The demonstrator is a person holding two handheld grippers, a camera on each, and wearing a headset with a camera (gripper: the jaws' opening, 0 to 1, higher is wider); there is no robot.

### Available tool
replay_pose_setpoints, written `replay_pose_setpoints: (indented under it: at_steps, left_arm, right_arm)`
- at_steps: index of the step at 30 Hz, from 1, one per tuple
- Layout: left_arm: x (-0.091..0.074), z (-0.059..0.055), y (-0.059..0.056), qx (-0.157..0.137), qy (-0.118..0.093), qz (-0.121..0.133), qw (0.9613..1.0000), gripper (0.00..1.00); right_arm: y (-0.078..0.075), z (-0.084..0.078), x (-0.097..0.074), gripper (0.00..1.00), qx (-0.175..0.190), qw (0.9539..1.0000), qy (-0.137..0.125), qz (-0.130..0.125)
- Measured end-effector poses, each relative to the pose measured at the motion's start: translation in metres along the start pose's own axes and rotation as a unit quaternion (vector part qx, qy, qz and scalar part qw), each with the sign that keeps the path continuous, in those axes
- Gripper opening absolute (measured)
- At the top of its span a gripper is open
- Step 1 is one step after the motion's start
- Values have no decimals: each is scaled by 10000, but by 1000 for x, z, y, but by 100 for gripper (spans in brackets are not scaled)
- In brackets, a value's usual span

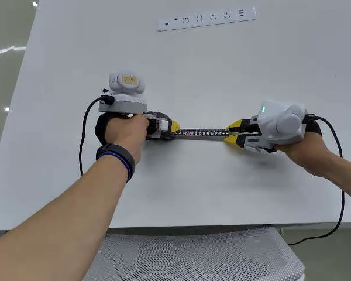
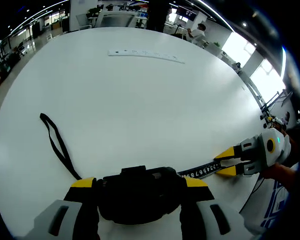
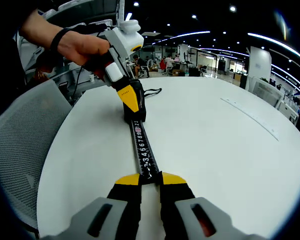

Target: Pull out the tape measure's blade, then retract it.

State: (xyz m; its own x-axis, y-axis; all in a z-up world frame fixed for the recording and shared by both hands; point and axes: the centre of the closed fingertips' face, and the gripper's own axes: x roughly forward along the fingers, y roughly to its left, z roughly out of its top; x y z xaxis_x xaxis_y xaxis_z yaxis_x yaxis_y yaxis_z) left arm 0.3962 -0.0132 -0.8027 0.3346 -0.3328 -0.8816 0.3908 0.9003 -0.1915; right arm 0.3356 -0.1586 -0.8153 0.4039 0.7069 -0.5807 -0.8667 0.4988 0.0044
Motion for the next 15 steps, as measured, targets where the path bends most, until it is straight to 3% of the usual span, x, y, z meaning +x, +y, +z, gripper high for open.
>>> replay_pose_setpoints:
  at_steps: [6, 15]
  left_arm:
    - [1, -1, 1, -80, 135, -166, 9997, 63]
    - [2, 0, 1, -77, 178, -217, 9996, 63]
  right_arm:
    - [-1, 2, 4, 12, -60, 9999, -4, 110]
    - [-1, 6, 12, 11, -55, 9998, -37, 203]
